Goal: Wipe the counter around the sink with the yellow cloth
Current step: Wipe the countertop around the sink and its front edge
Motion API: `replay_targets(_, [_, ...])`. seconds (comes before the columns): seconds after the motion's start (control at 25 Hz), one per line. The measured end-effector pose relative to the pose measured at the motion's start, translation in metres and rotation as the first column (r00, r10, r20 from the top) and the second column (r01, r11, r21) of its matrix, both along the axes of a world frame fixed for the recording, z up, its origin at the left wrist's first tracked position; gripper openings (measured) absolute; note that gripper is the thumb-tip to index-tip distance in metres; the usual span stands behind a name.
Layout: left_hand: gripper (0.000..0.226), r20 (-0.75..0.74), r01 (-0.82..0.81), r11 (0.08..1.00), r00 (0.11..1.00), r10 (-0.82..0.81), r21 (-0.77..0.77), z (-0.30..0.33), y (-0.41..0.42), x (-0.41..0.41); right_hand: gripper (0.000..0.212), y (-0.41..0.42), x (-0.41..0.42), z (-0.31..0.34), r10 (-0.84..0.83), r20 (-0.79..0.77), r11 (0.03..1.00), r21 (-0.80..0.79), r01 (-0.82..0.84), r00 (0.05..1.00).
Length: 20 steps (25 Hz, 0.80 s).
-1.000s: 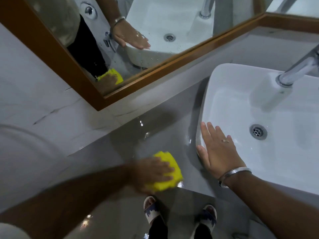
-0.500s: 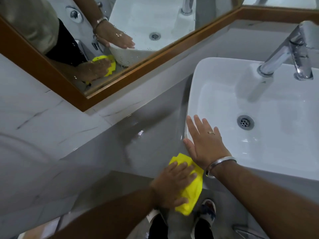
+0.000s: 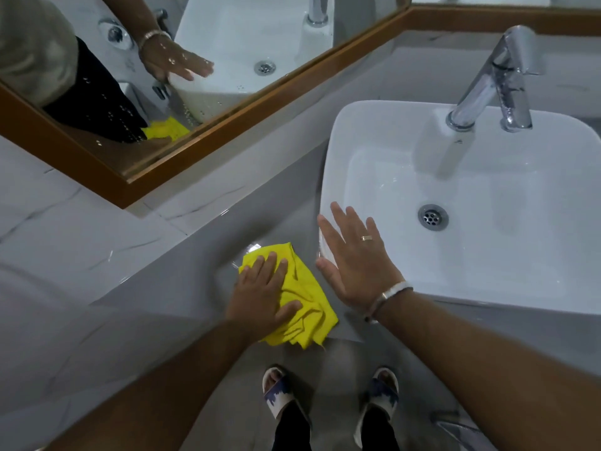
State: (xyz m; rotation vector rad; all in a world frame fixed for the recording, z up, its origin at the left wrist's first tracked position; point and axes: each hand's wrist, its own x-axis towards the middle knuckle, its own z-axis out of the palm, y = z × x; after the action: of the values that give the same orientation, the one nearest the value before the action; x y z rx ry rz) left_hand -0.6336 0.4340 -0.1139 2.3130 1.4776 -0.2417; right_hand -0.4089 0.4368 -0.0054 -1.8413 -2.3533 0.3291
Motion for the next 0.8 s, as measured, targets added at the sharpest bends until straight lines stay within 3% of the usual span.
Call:
replay_targets(0.08, [0.097,-0.033,0.049,0.999,0.998,-0.049,0.007,0.018,0.017,-0.011,0.051,-0.024,-0.001,-0.004,0.281,-0.03,0.933,0.242,-0.266,0.959])
replay_targets(0.12, [0.099,-0.036,0.042,0.997,0.999,-0.04,0.061,0.031,0.028,-0.019,0.046,-0.039,-0.007,-0.012,0.409,-0.035,0.88,0.281,-0.384,0.912])
replay_targets(0.16, [0.096,-0.025,0.012,0.992,1.0,-0.008,0.127,0.047,0.041,-0.025,0.042,-0.049,-0.018,-0.022,0.453,-0.05,0.875,0.217,-0.433,0.89])
replay_targets(0.24, [0.085,0.084,-0.013,0.96,0.996,-0.011,0.281,0.083,0.069,-0.022,0.05,-0.047,-0.048,-0.039,0.305,-0.084,0.944,-0.104,-0.313,0.949])
replay_targets(0.28, [0.08,0.162,0.051,0.933,0.98,-0.116,0.356,0.096,0.081,-0.01,0.06,-0.04,-0.065,-0.053,0.178,-0.055,0.946,-0.264,-0.186,0.982])
replay_targets(0.36, [0.077,0.199,0.299,0.828,0.88,-0.432,0.474,0.112,0.093,0.032,0.071,-0.024,-0.094,-0.077,0.058,0.01,0.914,-0.402,-0.048,0.998])
replay_targets(0.44, [0.082,0.112,0.544,0.702,0.749,-0.653,0.459,0.109,0.094,0.07,0.07,-0.017,-0.114,-0.1,0.023,0.055,0.919,-0.395,0.001,0.998])
replay_targets(0.52, [0.086,-0.002,0.674,0.636,0.686,-0.727,0.376,0.095,0.094,0.091,0.067,-0.021,-0.123,-0.112,-0.037,0.161,0.941,-0.327,0.089,0.986])
replay_targets(0.64, [0.079,0.006,0.672,0.645,0.69,-0.723,0.364,0.083,0.099,0.091,0.066,-0.049,-0.104,-0.121,-0.003,0.096,0.971,-0.236,0.025,0.995])
replay_targets(0.76, [0.073,0.037,0.67,0.645,0.683,-0.73,0.369,0.082,0.099,0.093,0.051,-0.097,-0.008,-0.118,0.029,0.025,0.987,-0.157,-0.024,0.999])
replay_targets(0.8, [0.073,0.055,0.663,0.657,0.688,-0.724,0.358,0.082,0.098,0.092,0.05,-0.116,0.036,-0.119,0.023,-0.003,0.97,-0.243,-0.024,1.0])
